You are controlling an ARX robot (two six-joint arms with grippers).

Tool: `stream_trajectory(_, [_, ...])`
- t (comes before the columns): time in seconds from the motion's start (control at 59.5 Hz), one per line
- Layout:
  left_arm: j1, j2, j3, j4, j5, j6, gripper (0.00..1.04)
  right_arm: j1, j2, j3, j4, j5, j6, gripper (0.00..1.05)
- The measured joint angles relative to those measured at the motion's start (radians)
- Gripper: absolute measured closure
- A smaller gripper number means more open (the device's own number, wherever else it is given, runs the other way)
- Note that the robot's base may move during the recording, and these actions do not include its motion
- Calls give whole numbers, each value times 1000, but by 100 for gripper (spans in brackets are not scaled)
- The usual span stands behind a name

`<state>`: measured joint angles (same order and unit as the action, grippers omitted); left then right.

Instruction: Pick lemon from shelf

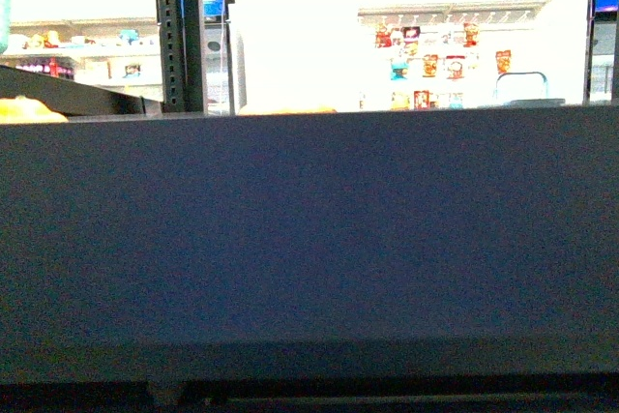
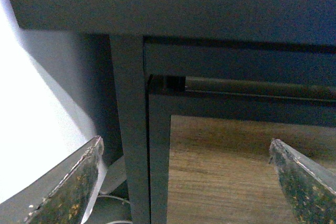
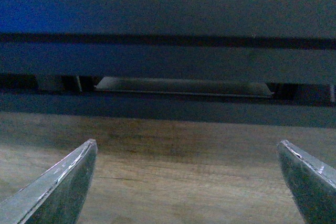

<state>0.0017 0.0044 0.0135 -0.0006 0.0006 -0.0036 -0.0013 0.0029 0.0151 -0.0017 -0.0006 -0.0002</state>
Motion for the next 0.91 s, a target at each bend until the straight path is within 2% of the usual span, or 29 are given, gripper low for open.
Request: stream_trajectory(0.907, [0, 0, 0, 0, -2, 0, 8, 0, 0, 0, 0, 0, 0, 2])
